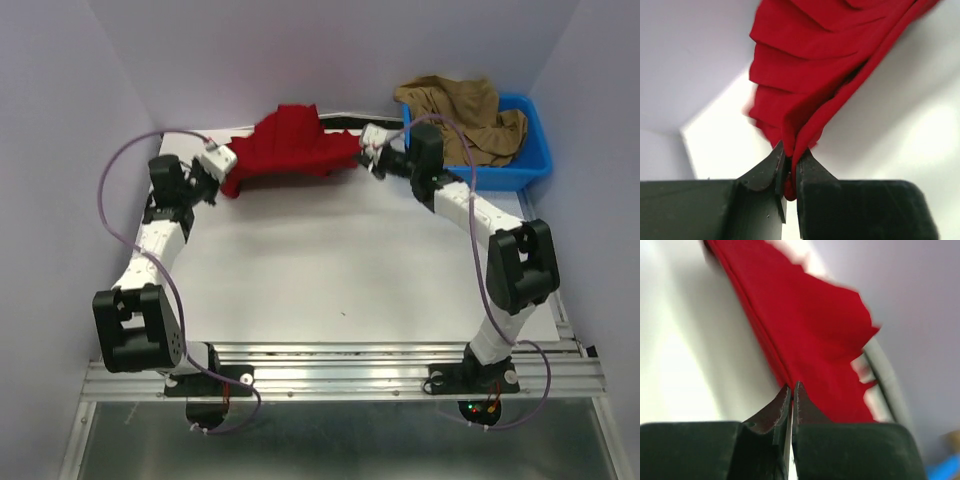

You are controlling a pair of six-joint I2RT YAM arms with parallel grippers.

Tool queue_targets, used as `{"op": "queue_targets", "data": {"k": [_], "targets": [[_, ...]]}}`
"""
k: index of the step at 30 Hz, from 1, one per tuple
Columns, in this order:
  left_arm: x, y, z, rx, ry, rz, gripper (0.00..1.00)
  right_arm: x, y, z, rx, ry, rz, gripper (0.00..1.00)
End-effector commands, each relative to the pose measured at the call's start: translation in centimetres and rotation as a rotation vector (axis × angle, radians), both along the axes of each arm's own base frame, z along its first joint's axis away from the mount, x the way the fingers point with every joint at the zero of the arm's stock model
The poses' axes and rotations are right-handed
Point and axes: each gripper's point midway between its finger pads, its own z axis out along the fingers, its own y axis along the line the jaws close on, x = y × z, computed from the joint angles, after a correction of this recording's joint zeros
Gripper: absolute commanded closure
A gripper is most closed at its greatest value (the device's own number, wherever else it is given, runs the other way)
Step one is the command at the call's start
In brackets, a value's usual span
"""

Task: Fold and stack the skirts
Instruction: Flatten the skirt out

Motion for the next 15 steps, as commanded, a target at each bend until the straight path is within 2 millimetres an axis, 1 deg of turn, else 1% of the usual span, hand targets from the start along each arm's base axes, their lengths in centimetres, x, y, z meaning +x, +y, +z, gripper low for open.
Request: {"op": "queue_targets", "data": {"k": [1, 2, 3, 4, 5, 6, 7, 8, 9, 10, 11, 12, 13, 14, 15], "targets": [[-7.0, -0.3, -4.7, 0.228, 0.011, -0.189, 0.78, -9.7, -0.6, -8.0, -0.279, -0.083, 0.223, 0.99], [-10.4, -1.4, -4.4, 0.214, 0.031, -0.241, 0.69, -12.5, -0.2, -8.9, -0.293, -0.064, 0.276, 0.96], [-12.6, -2.0, -5.5, 0.209, 0.057, -0.271, 0.58, -14.6, -0.4, -9.4, -0.302, -0.062, 0.296, 0.85], [-15.0, -2.6, -4.2, 0.231, 0.012, -0.295, 0.27, -17.3, -0.6, -9.5, -0.322, -0.098, 0.326, 0.5], [-16.1, -3.0, -3.7, 0.214, -0.004, -0.299, 0.02, -19.3, -1.2, -10.6, -0.344, -0.037, 0.351, 0.38], [-17.0, -3.2, -3.0, 0.189, -0.017, -0.282, 0.02, -20.0, -1.6, -10.7, -0.344, -0.012, 0.34, 0.26], [-17.8, -3.3, -2.8, 0.192, -0.026, -0.281, 0.01, -20.7, -1.7, -9.6, -0.312, 0.024, 0.314, 0.21], [-19.2, -3.2, -2.3, 0.21, -0.036, -0.273, 0.01, -20.4, -1.9, -9.0, -0.308, 0.038, 0.282, 0.18], [-19.4, -3.1, -1.3, 0.212, -0.051, -0.257, 0.02, -20.3, -2.2, -8.7, -0.305, 0.076, 0.253, 0.18], [-19.4, -2.8, -1.0, 0.203, -0.044, -0.227, 0.02, -20.1, -2.2, -8.1, -0.264, 0.147, 0.209, 0.18], [-19.2, -2.2, -0.9, 0.166, -0.006, -0.169, 0.03, -18.6, -2.2, -6.7, -0.247, 0.153, 0.153, 0.19], [-18.6, -1.8, -0.1, 0.137, -0.002, -0.121, 0.05, -17.8, -1.9, -5.9, -0.229, 0.166, 0.128, 0.2], [-17.9, -1.3, 0.2, 0.089, 0.022, -0.065, 0.09, -17.2, -1.6, -5.6, -0.213, 0.198, 0.112, 0.21], [-16.2, -0.7, -0.4, 0.041, 0.076, -0.014, 0.14, -16.5, -1.3, -5.4, -0.176, 0.269, 0.08, 0.25], [-15.2, 0.3, -1.2, -0.037, 0.152, 0.09, 0.24, -15.0, -0.5, -5.3, -0.165, 0.309, 0.069, 0.26]]}}
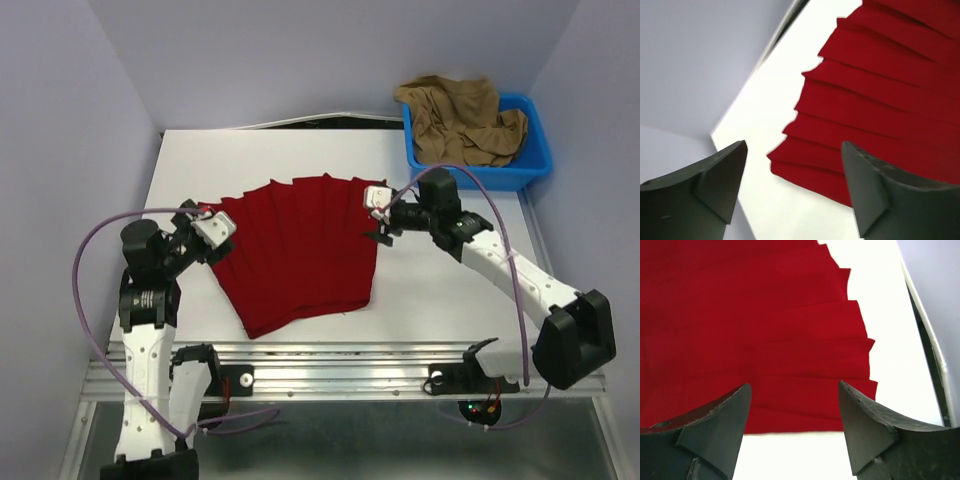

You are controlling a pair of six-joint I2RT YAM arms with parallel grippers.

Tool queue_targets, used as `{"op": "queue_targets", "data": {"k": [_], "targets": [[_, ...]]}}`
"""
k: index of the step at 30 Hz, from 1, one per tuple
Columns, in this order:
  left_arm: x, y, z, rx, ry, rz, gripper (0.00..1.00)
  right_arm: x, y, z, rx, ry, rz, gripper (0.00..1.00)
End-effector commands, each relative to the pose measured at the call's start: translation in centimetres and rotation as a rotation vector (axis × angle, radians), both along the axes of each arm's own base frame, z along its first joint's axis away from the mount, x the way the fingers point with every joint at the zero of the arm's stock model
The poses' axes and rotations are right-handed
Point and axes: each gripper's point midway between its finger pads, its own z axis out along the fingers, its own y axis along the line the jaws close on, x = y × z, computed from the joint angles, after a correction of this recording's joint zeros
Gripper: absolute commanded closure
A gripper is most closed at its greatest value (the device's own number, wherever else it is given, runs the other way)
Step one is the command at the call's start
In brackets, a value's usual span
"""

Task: Fold and stack the skirts
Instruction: Flatten the skirt out

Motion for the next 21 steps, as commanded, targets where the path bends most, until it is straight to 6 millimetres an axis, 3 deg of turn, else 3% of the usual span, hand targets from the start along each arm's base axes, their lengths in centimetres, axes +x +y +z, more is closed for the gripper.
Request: {"op": "queue_targets", "data": {"k": [1, 2, 3, 4, 5, 7, 10, 13, 17, 19, 21], "targets": [[4.4, 3.3, -2.8, -0.231, 0.272, 0.31, 0.28, 4.0, 1.3, 0.4, 0.051, 0.223, -0.162, 0.27], [6.2, 4.8, -5.4, -0.253, 0.388, 0.424, 0.29, 4.7, 1.5, -0.1, 0.043, 0.277, -0.186, 0.3], [7.0, 5.3, -6.4, -0.29, 0.453, 0.478, 0.29, 5.5, 2.2, 0.6, 0.039, 0.303, -0.201, 0.33], [8.2, 6.6, -5.6, -0.371, 0.484, 0.559, 0.29, 6.6, 2.6, -2.2, 0.0, 0.376, -0.221, 0.34], [9.0, 7.1, -8.3, -0.406, 0.601, 0.604, 0.29, 7.2, 2.6, -3.2, -0.016, 0.415, -0.255, 0.4], [10.2, 8.4, -9.0, -0.5, 0.65, 0.682, 0.28, 8.5, 2.8, -5.8, -0.047, 0.46, -0.297, 0.42], [11.8, 11.1, -11.0, -0.55, 0.659, 0.803, 0.28, 10.1, 2.3, -8.0, -0.071, 0.456, -0.367, 0.45], [12.4, 13.1, -15.2, -0.558, 0.757, 0.932, 0.28, 12.0, 1.0, -12.5, -0.179, 0.448, -0.448, 0.47], [12.8, 13.0, -18.2, -0.576, 0.869, 0.943, 0.28, 11.9, -0.7, -15.9, -0.294, 0.454, -0.491, 0.49], [13.3, 11.5, -20.1, -0.625, 0.941, 0.884, 0.27, 11.3, -1.9, -17.7, -0.358, 0.462, -0.507, 0.5], [13.9, 10.2, -20.2, -0.668, 0.963, 0.831, 0.26, 10.1, -2.8, -18.9, -0.398, 0.485, -0.516, 0.5]]}}
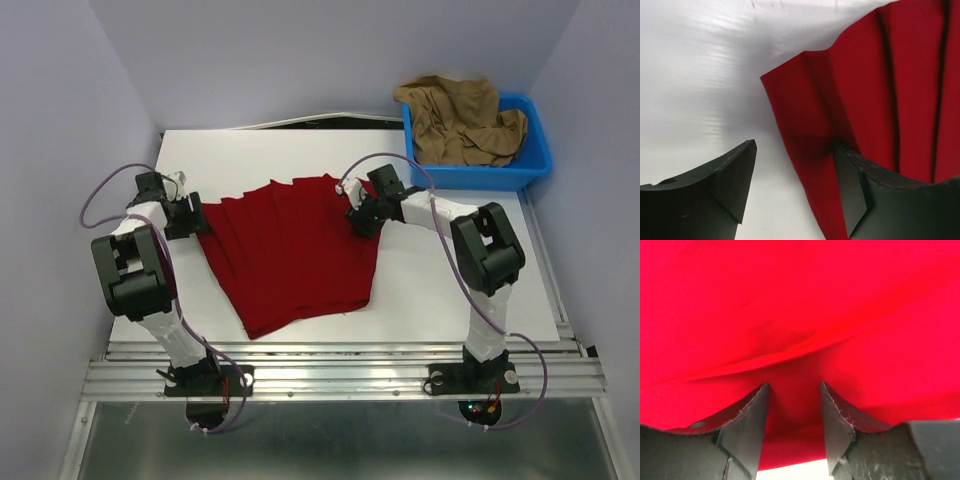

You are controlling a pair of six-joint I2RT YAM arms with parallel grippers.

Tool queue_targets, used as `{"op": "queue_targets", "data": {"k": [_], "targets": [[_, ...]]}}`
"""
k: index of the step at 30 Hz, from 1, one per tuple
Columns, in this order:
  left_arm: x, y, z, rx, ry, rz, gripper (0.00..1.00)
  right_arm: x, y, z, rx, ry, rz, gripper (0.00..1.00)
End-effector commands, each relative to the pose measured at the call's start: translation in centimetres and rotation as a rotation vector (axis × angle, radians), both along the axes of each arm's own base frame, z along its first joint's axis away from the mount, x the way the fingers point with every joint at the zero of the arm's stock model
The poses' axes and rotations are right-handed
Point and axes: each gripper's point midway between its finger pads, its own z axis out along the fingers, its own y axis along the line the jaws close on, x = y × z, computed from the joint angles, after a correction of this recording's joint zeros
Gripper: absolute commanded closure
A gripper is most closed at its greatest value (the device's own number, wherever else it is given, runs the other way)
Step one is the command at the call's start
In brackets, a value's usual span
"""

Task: Fold and stack the skirts
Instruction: Flatten the skirt out

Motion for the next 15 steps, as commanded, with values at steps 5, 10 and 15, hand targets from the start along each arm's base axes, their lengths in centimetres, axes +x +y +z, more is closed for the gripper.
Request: {"op": "queue_targets", "data": {"k": [5, 10, 15], "targets": [[2.8, -3.3, -1.4, -0.213, 0.026, -0.02, 0.91, -2.4, -3.1, -1.8, -0.137, 0.021, 0.003, 0.51], [10.7, 0.4, 7.2, -0.019, -0.15, 0.023, 1.0, -4.0, -3.5, -1.8, -0.139, 0.068, 0.005, 0.55], [13.7, -2.2, 14.3, 0.333, -0.254, -0.08, 1.0, -6.1, -2.4, -0.4, -0.07, 0.142, 0.005, 0.59]]}}
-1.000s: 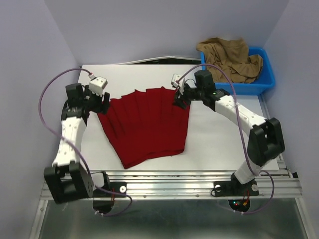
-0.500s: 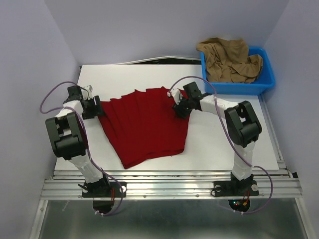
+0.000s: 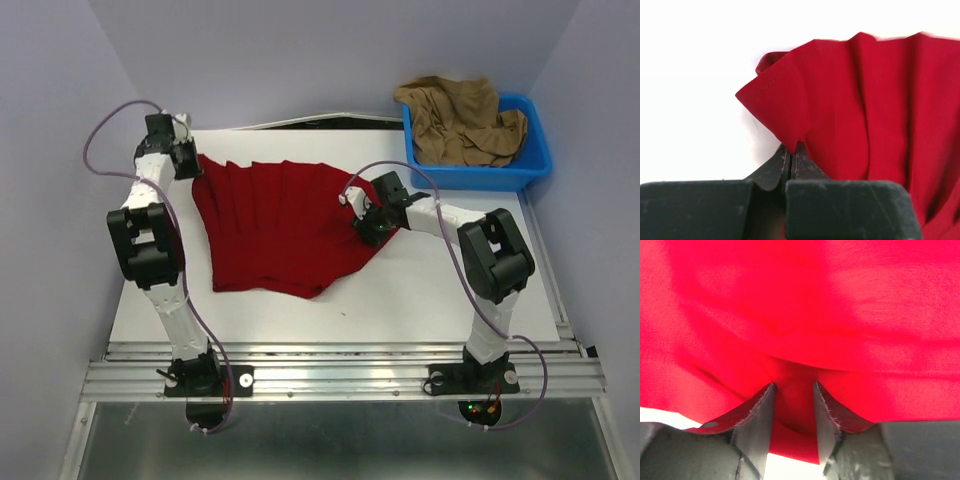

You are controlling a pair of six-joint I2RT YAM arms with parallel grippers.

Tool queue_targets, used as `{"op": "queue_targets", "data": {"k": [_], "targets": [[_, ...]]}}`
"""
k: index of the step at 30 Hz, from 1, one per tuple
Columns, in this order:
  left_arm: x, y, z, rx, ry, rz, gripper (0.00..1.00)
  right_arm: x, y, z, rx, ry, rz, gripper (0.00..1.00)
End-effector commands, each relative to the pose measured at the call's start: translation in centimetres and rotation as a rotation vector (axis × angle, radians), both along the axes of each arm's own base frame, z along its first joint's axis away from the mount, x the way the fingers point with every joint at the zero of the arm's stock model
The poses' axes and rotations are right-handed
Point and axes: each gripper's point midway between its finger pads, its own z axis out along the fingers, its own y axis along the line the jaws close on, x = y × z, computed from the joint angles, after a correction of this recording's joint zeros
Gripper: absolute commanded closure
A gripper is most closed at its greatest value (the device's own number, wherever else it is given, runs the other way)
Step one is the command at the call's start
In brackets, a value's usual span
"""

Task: Fold and stack the skirts
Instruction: Flatten the skirt out

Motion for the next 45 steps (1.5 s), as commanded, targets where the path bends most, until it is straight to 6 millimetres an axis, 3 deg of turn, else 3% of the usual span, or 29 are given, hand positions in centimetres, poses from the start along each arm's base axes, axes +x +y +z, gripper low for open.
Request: {"op": "queue_targets", "data": {"k": [1, 3, 4, 5, 6, 8, 9, 10, 12, 13, 14, 16, 19, 20, 23, 24, 27, 30, 31, 32, 35, 37, 38, 39, 41, 42, 43, 44, 45], "targets": [[1.9, -2.3, 8.7, 0.349, -0.153, -0.064, 1.0, -4.1, 0.4, 0.3, 0.007, 0.131, 0.014, 0.61], [1.9, -4.8, 10.8, 0.528, -0.224, -0.126, 1.0, -5.4, 1.7, 1.2, 0.043, 0.155, 0.048, 0.65], [0.5, -5.4, 8.2, 0.586, -0.187, -0.166, 1.0, -6.5, 2.9, 1.5, 0.056, 0.167, 0.077, 0.66], [0.3, -5.9, 8.7, 0.637, -0.224, -0.185, 0.99, -7.1, 3.6, 1.7, 0.069, 0.179, 0.085, 0.66], [0.3, -6.2, 10.0, 0.711, -0.275, -0.169, 0.78, -7.9, 4.4, 2.3, 0.096, 0.196, 0.112, 0.64], [-0.3, -5.4, 7.4, 0.736, -0.183, -0.167, 0.51, -8.7, 5.5, 3.1, 0.139, 0.23, 0.113, 0.61], [-0.3, -4.6, 6.7, 0.73, -0.148, -0.148, 0.45, -8.7, 6.0, 3.7, 0.168, 0.229, 0.119, 0.6], [0.0, -2.6, 5.6, 0.697, -0.097, -0.102, 0.4, -8.2, 6.4, 4.7, 0.187, 0.21, 0.123, 0.6], [0.5, -0.5, 4.8, 0.64, -0.062, -0.054, 0.37, -7.7, 6.8, 5.8, 0.2, 0.189, 0.126, 0.58], [1.5, 0.6, 6.0, 0.616, -0.087, -0.015, 0.36, -7.4, 7.0, 6.5, 0.211, 0.173, 0.128, 0.58], [1.1, 4.0, 5.2, 0.589, -0.04, 0.064, 0.36, -7.1, 7.3, 7.7, 0.231, 0.151, 0.13, 0.57], [1.4, 7.0, 6.3, 0.541, -0.065, 0.132, 0.36, -5.9, 6.5, 8.8, 0.238, 0.113, 0.107, 0.57], [1.1, 8.2, 6.7, 0.515, -0.076, 0.13, 0.36, -4.5, 5.0, 8.7, 0.207, 0.073, 0.081, 0.57], [0.8, 8.4, 7.7, 0.517, -0.102, 0.127, 0.36, -3.9, 4.2, 8.0, 0.182, 0.067, 0.073, 0.57], [-0.1, 5.9, 7.0, 0.43, -0.119, 0.009, 0.38, -3.6, 3.0, 6.3, 0.12, 0.06, 0.084, 0.57], [-0.4, 3.4, 7.8, 0.351, -0.162, -0.089, 0.39, -4.1, 2.6, 4.8, 0.091, 0.088, 0.089, 0.57], [-3.6, -0.9, 6.7, 0.224, -0.124, -0.283, 0.41, -5.3, 1.8, 2.4, 0.051, 0.15, 0.096, 0.59], [-8.2, -6.0, 3.0, 0.143, -0.011, -0.521, 0.43, -8.4, 0.8, -0.6, 0.003, 0.254, 0.111, 0.6], [-8.6, -6.0, 3.1, 0.151, -0.004, -0.537, 0.44, -9.2, 1.0, -1.0, -0.009, 0.27, 0.127, 0.6], [-10.4, -7.4, 1.3, 0.141, 0.057, -0.582, 0.45, -10.2, 1.3, -1.3, -0.02, 0.285, 0.152, 0.6], [-12.9, -9.3, -1.9, 0.156, 0.144, -0.651, 0.49, -12.5, 1.8, -1.4, -0.024, 0.334, 0.187, 0.62], [-12.8, -9.5, -4.1, 0.159, 0.191, -0.644, 0.52, -14.4, 2.8, -1.1, -0.002, 0.379, 0.217, 0.62], [-12.2, -11.0, -4.6, 0.154, 0.193, -0.663, 0.54, -15.2, 3.1, -0.9, 0.011, 0.4, 0.229, 0.62], [-11.9, -11.2, -6.8, 0.146, 0.249, -0.663, 0.57, -16.6, 3.9, -0.7, 0.029, 0.434, 0.261, 0.62], [-8.6, -11.7, -6.7, 0.164, 0.218, -0.646, 0.6, -17.9, 4.8, -0.2, 0.054, 0.46, 0.288, 0.62], [-7.9, -12.0, -8.9, 0.167, 0.266, -0.644, 0.63, -18.8, 5.6, 0.7, 0.097, 0.488, 0.312, 0.61], [-4.5, -12.3, -7.1, 0.198, 0.194, -0.631, 0.64, -19.5, 6.2, 1.4, 0.126, 0.511, 0.331, 0.59], [-3.2, -12.6, -8.7, 0.203, 0.216, -0.635, 0.65, -20.0, 6.8, 2.4, 0.168, 0.547, 0.321, 0.57], [-1.6, -12.9, -8.4, 0.218, 0.194, -0.635, 0.65, -20.1, 7.4, 3.3, 0.205, 0.558, 0.324, 0.54]]}}
